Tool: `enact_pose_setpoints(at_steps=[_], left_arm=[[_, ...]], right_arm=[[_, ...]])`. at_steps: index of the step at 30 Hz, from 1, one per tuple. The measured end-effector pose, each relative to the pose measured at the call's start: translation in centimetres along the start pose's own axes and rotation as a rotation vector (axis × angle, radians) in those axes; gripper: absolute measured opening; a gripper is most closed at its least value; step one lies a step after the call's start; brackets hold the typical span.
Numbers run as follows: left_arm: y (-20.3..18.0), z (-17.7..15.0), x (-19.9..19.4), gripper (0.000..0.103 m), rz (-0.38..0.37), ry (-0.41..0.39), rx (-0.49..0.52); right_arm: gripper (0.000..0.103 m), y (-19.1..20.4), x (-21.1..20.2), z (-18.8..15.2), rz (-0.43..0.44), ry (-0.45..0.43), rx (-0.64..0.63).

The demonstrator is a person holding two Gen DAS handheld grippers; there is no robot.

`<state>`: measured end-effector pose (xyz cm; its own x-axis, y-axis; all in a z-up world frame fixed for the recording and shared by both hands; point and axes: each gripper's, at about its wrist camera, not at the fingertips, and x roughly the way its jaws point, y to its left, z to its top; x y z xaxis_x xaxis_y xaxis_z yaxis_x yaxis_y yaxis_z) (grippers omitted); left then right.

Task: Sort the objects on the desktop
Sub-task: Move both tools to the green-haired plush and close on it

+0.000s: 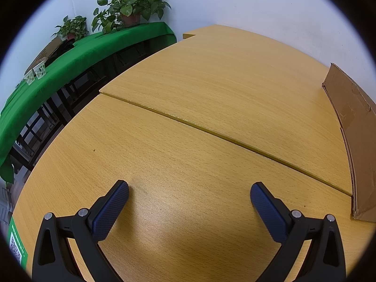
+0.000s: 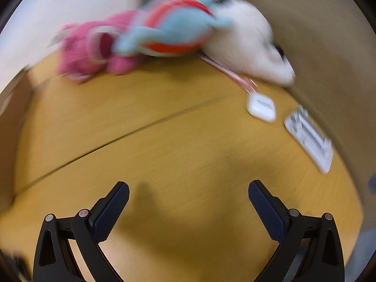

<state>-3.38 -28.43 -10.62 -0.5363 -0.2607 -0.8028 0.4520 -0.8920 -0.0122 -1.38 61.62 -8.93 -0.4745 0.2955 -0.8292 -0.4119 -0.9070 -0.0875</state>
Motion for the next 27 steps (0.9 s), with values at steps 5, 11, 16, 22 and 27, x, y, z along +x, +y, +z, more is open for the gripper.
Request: enact_pose_setpoints(at_steps=[5,11,16,22,27], left_arm=[[-1.2,-0.1,-1.1,0.095,0.005,0.024,0.013],[-4.5,-2.4,-15.8,0.096,-0.234,-0.231,0.110],[-7.5,-7.3,-25.1,0.102,-0.569,-0.169,0.246],[-10.9,-15.3,-25.5,0.102,-0.757,0.036,0.282],[-10.6,-18.9,-21.9,0.102,-0.796,0.177,0.172]], right_arm=[[0.103,6.3,-10.5,-1.7,0.159,-0.199,-0.276],[0.103,14.8,-23.5,-6.2,0.447,-0.441,-0.638],[0.103,21.9,-24.9,-10.7,0.770,-0.291,-0.850],[0.103,31.9,-20.5,-18.9,0.891,-0.001,-1.038],[0.103,33.5,-20.5,-20.4,0.940,0.058,-0.990]])
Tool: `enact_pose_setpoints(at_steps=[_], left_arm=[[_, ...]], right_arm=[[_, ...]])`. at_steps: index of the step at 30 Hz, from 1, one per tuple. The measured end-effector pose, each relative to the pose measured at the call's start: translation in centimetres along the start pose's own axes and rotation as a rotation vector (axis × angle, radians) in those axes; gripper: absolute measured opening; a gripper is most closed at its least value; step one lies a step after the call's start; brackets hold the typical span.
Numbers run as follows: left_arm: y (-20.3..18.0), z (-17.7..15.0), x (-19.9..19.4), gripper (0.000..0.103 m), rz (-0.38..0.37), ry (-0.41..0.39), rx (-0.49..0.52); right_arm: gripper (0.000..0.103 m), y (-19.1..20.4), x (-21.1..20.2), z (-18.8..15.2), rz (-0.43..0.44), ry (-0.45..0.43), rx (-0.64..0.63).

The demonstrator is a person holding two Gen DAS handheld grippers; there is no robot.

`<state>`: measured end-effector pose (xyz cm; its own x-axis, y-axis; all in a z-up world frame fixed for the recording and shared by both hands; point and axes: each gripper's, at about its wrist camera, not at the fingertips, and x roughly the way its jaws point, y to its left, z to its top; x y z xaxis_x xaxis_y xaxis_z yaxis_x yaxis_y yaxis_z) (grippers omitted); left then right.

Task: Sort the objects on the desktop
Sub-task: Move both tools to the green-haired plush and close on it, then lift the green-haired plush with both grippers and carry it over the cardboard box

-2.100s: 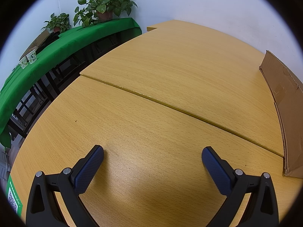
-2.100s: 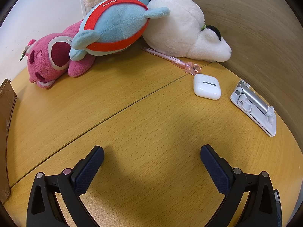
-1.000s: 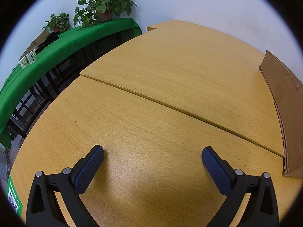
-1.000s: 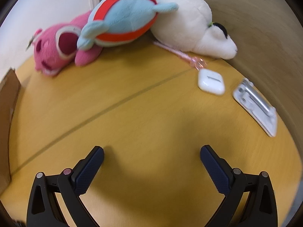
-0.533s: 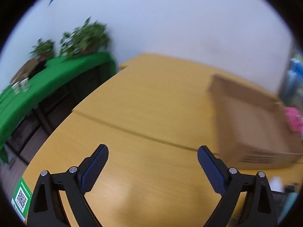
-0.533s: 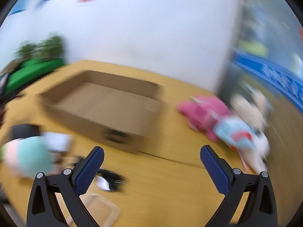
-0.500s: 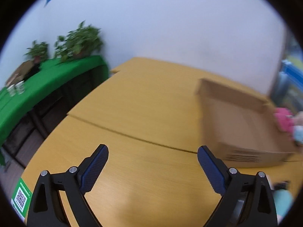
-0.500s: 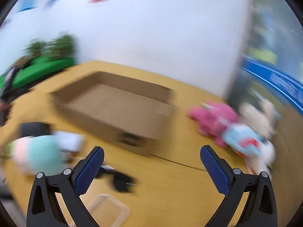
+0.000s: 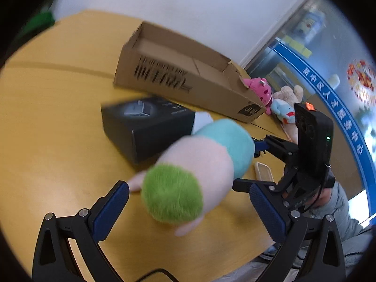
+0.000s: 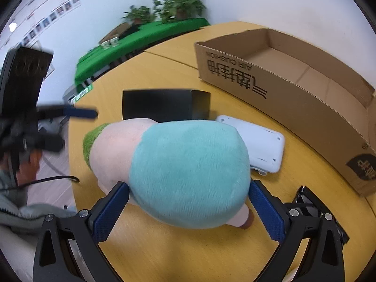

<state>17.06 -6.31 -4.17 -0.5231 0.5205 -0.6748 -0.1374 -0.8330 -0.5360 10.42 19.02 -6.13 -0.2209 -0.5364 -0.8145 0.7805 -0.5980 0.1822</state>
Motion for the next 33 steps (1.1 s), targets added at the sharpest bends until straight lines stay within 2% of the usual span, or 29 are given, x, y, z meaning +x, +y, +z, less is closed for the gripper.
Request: enact_pose_setpoints(at_steps=[3,5,7,8,10,12,14,16,19,21,24,26,27,29,31,33], left_arm=[[2.2,-0.3,0.6,0.102,-0.033,0.003,-0.115],[3.5,-0.6,0.8,0.102,-0.037,0.019,-0.179],[4.4,-0.5,0.5,0.102,-0.023,0.042,-0.196],[4.7,-0.6,0.5,0.102,-0.022,0.050,-0.202],[5.0,-0.6,0.9,0.102,-0.034,0.076,-0.207],[5.2,-0.5,1.6,0.102,-0.064,0.101,-0.211],[5.4,-0.5,2.3,0.102,-0.106,0.122,-0.225],[5.1,-0.3,2.7,0.102,-0.118,0.128,-0.214],[5.0,0.0,2.5,0.102,-0.115,0.111,-0.200],[5.2,0.0,2.5,0.102,-0.127,0.109,-0.204],[4.9,0.2,3.5,0.101,-0.146,0.129,-0.195],[4.2,0.4,4.0,0.099,-0.155,0.145,-0.176],[3.8,0.5,4.0,0.099,-0.135,0.145,-0.153],[3.3,0.5,3.9,0.099,-0.116,0.152,-0.127],[2.9,0.8,3.4,0.098,-0.115,0.147,-0.116],[1.9,1.2,2.6,0.098,-0.107,0.132,-0.081]], right_arm=[[0.103,2.5,0.4,-1.2,0.008,0.061,-0.046],[0.103,4.9,0.2,-2.6,0.086,0.093,-0.106],[0.103,6.2,-0.3,-3.1,0.144,0.087,-0.119],[0.103,6.1,-0.8,-3.2,0.141,0.072,-0.120],[0.103,5.2,-1.2,-3.0,0.082,0.044,-0.108],[0.103,3.8,-0.9,-3.0,0.047,0.056,-0.063],[0.103,3.4,-0.1,-2.9,0.072,0.071,-0.044],[0.103,4.9,0.2,-3.4,0.131,0.084,-0.073],[0.103,6.3,0.2,-4.1,0.105,0.082,-0.124],[0.101,5.7,-0.5,-4.5,0.113,0.065,-0.082],[0.101,4.6,-0.3,-4.1,-0.026,0.055,-0.039],[0.092,4.8,0.3,-4.6,-0.002,0.070,-0.019],[0.087,5.2,0.5,-4.6,0.007,0.070,-0.018],[0.085,5.5,0.5,-4.9,-0.039,0.052,-0.021],[0.078,5.2,0.0,-5.0,-0.032,0.027,-0.001],[0.076,5.4,-0.9,-4.7,-0.036,0.000,-0.007]])
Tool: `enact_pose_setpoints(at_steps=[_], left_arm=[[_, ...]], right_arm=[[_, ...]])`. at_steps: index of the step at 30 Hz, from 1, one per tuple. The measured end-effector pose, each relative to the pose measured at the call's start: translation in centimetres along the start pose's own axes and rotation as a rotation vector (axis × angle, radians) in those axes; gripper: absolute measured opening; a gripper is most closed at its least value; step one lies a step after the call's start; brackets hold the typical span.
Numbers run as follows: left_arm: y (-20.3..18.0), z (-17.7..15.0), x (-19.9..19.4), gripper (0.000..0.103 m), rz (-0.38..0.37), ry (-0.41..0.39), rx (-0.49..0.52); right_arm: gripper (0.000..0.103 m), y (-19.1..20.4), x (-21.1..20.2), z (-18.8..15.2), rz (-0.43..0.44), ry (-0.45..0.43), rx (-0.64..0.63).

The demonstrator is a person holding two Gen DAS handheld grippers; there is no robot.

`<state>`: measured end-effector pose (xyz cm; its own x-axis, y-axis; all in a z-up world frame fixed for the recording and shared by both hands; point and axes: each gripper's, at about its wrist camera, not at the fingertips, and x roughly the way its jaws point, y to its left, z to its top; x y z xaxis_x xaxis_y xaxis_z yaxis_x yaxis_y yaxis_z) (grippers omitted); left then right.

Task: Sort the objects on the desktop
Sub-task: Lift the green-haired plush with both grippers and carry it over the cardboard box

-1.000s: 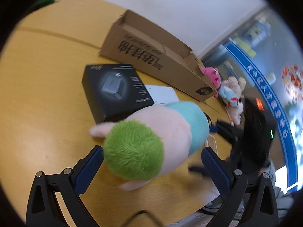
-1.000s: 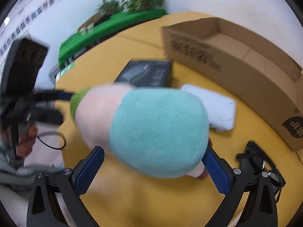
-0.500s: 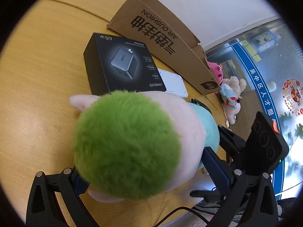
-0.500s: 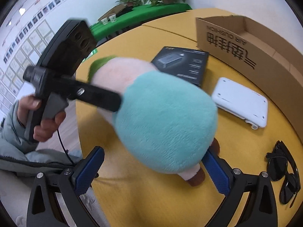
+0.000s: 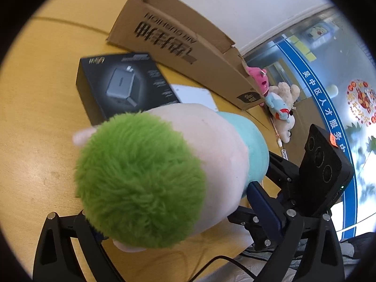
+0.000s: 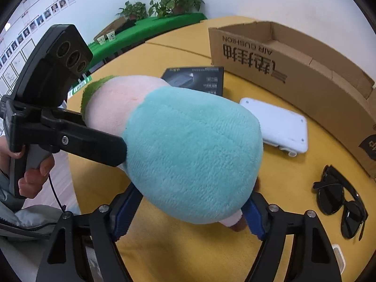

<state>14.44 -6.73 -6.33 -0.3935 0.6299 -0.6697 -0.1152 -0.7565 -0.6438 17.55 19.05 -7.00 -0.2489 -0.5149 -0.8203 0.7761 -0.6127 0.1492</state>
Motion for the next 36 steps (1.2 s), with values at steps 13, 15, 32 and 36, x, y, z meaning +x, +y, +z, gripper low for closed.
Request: enact_pose_setpoints(at_steps=[13,15,32,36], left_arm=[[-12.1,9.0,-6.9,0.098,-0.019,-0.228,0.417],[-14.2,11.0,-6.9,0.098,-0.029,-0.252,0.484],[-20.5,25.8,-6.8,0.098,-0.066,-0.347,0.686],[-20.2,29.7,-6.5,0.098,-0.079,-0.352,0.671]], right_arm=[[0.073,-0.6,-12.2,5.7,-0.197,-0.307,-0.040],[0.072,-1.3,-13.7,6.5,-0.233,-0.346,-0.032],[0.071,-9.9,-18.4,20.8,-0.392,-0.550,-0.092],[0.070,-12.3,-18.3,24.4,-0.398,-0.565,-0.123]])
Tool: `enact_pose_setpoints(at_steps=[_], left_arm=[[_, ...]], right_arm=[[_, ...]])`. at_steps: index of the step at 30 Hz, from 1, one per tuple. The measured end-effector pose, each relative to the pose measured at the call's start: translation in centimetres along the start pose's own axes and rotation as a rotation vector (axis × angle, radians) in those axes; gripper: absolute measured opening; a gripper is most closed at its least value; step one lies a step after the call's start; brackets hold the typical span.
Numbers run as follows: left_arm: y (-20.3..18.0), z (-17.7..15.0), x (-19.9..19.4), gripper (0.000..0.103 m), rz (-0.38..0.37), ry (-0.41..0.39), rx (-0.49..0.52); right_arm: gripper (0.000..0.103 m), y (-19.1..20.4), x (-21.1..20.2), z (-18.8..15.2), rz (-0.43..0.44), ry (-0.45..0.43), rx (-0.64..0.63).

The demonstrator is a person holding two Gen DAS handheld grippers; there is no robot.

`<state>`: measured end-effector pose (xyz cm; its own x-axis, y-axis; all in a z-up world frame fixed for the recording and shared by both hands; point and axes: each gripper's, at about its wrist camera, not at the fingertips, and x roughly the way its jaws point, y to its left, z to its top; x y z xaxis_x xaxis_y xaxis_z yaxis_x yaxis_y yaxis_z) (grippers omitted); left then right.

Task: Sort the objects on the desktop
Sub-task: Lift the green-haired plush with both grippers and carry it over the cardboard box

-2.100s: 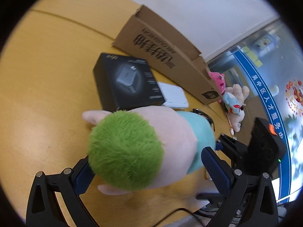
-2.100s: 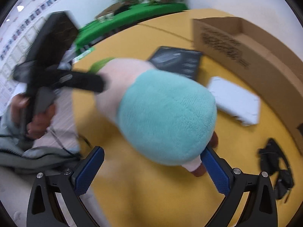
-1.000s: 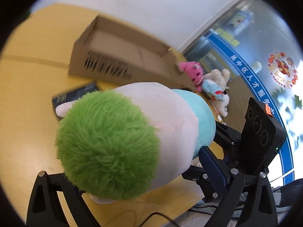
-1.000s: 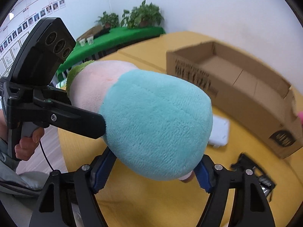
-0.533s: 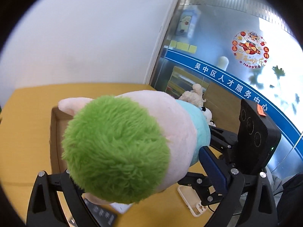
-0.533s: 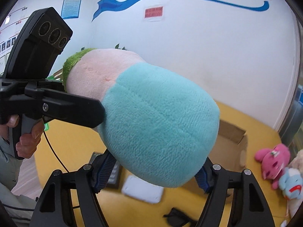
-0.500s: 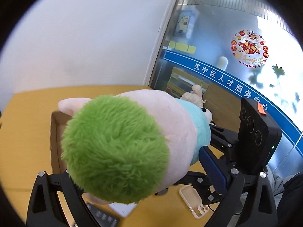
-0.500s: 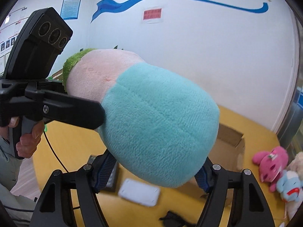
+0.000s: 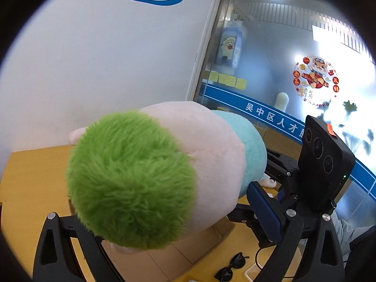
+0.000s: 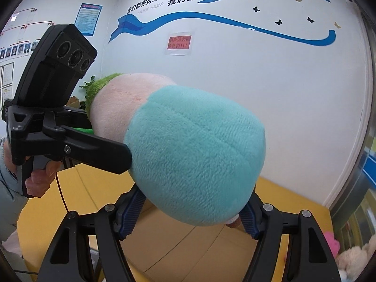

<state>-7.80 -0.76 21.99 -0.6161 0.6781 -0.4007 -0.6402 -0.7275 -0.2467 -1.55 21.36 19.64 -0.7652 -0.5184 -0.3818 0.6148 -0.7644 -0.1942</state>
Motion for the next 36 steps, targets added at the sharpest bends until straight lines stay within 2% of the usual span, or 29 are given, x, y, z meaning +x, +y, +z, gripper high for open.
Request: enact_pose_setpoints(at_steps=[7,12,16,22,26,32,36], left_arm=[[4.6,2.4,2.8,0.098,0.033,0.011,-0.022],[8.9,2.1,6.7,0.098,0.053,0.074,-0.078],[13.0,-0.4,11.3,0.098,0.063,0.166,-0.162],[18.8,-5.8,17.8,0.098,0.102,0.325,-0.301],[20.7,-8.5,20.2,0.098,0.126,0.396,-0.363],[22.4,-11.8,22.5,0.098,0.172,0.515,-0.456],[22.0,-12.2,23.0,0.098,0.249,0.579,-0.401]], right_arm=[[0.070,-2.8,4.7,2.2,0.030,0.004,-0.004],[0.070,-4.8,10.5,1.7,0.069,0.042,0.026],[0.070,-6.6,16.4,-1.1,0.123,0.115,0.089],[0.070,-7.3,25.9,-7.9,0.197,0.268,0.191],[0.070,-7.5,30.2,-11.9,0.245,0.347,0.274],[0.070,-7.0,34.8,-15.5,0.298,0.493,0.324],[0.071,-7.3,36.9,-17.3,0.308,0.553,0.379]])
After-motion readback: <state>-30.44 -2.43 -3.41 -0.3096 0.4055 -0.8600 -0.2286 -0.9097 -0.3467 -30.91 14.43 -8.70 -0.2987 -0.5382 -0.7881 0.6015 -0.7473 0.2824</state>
